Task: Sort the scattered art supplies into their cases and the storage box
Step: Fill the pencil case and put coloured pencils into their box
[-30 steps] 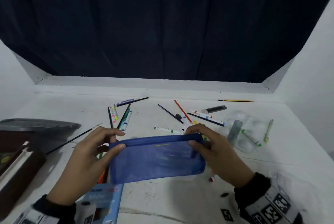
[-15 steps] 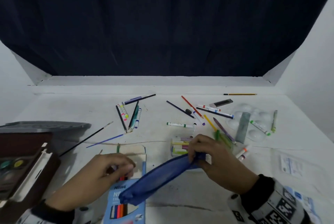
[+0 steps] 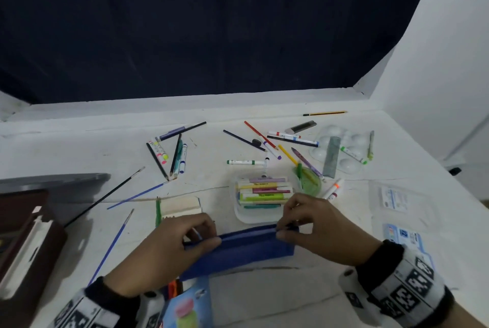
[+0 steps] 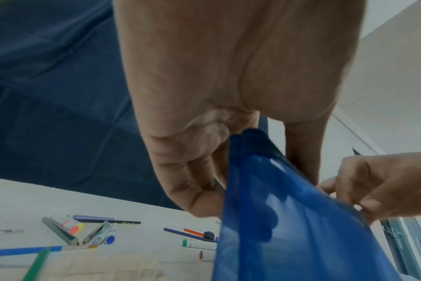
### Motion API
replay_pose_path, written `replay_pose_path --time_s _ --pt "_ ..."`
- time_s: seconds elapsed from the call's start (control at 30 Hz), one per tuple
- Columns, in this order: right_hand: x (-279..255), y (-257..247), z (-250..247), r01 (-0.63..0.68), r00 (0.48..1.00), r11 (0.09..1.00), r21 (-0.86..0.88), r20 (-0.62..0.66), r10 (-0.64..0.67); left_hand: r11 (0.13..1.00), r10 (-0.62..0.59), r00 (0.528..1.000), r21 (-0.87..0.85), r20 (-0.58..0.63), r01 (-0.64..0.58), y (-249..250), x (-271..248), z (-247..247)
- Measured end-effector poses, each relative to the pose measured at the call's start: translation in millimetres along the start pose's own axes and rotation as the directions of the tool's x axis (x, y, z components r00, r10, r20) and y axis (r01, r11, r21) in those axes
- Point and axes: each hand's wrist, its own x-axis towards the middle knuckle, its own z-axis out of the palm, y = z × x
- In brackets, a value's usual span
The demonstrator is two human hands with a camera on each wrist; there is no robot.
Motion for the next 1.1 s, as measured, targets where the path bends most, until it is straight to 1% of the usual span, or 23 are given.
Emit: replay_pose_path --time_s 0.1,0.2,0.23,0.27,0.33,0.4,0.47,0.53,0.6,0.67,0.77,0.83,0.87,0.9,1.0,1.03,1.1 --pt "-3.2 2.9 3.8 -0.059 0.998 0.998 0.004 -0.023 0.059 0.999 -0.032 0.999 -0.033 -0.01 0.032 -2.6 -0.1 -0.2" --pt "-5.4 6.6 7.7 -0.046 0.999 0.993 -0.109 0.019 0.048 1.0 -0.03 0.998 -0.009 -0.056 0.03 2.5 3.6 1.9" --pt "-5.7 7.5 7.5 -0.044 0.999 0.991 -0.13 0.005 0.045 1.0 -0.017 0.998 -0.004 -0.063 0.017 5.9 4.8 1.4" --pt "-6.1 8.9 5.6 -0.049 0.998 0.99 -0.129 -0.031 0.046 1.0 -0.008 0.999 -0.006 -0.042 0.008 8.9 5.8 0.2" --pt "-7.5 11.9 -3.2 -0.065 0.989 0.994 -0.088 -0.135 0.053 1.0 0.01 0.997 -0.012 0.082 -0.009 13.9 8.1 -4.1" --pt "-9.5 15.4 -15.3 -0.045 0.973 0.997 -0.055 -0.228 0.031 0.999 0.015 0.98 -0.035 0.2 -0.009 16.6 9.7 -8.6" --pt "-10.4 18.1 -26.5 0.011 0.96 0.998 -0.057 -0.278 -0.026 0.999 -0.015 0.971 -0.037 0.237 0.024 18.7 11.7 -11.2" --pt "-10.3 22.8 -35.9 0.059 0.959 0.996 -0.06 -0.274 -0.074 0.994 -0.07 0.966 -0.06 0.249 0.088 24.4 16.8 -9.1" --pt "-11.8 29.7 -46.6 0.092 0.964 0.994 -0.058 -0.245 -0.103 0.977 -0.132 0.967 -0.135 0.219 0.165 37.7 23.3 -1.3" --pt "-15.8 37.8 -61.4 0.131 0.969 0.991 -0.042 -0.208 -0.137 0.926 -0.184 0.971 -0.304 0.154 0.224 57.0 30.1 10.4" --pt "-22.9 55.8 -85.0 0.172 0.972 0.985 0.004 -0.166 -0.169 0.789 -0.266 0.959 -0.551 0.095 0.273 87.7 42.7 33.2" --pt "-24.1 69.9 -99.1 0.172 0.969 0.985 0.031 -0.185 -0.163 0.697 -0.322 0.941 -0.647 0.104 0.31 105.2 53.0 48.6" --pt "-24.9 79.1 -108.6 0.173 0.967 0.984 0.047 -0.196 -0.16 0.672 -0.343 0.933 -0.666 0.107 0.324 114.2 61.1 58.1" --pt "-24.9 85.6 -116.8 0.163 0.969 0.984 0.071 -0.2 -0.146 0.677 -0.356 0.93 -0.661 0.092 0.324 120.5 67.8 65.9" --pt "-18.6 106.5 -142.5 0.09 0.987 0.97 0.224 -0.152 -0.057 0.777 -0.326 0.945 -0.566 0.011 0.275 136.4 85.6 85.2" --pt "-13.0 116.0 -150.0 0.086 0.985 0.969 0.231 -0.164 -0.048 0.784 -0.327 0.945 -0.561 -0.008 0.267 140.0 89.1 90.2" --pt "5.0 139.6 -163.2 0.103 0.978 0.986 0.128 -0.196 -0.077 0.759 -0.357 0.933 -0.594 -0.036 0.267 148.6 94.1 99.4"
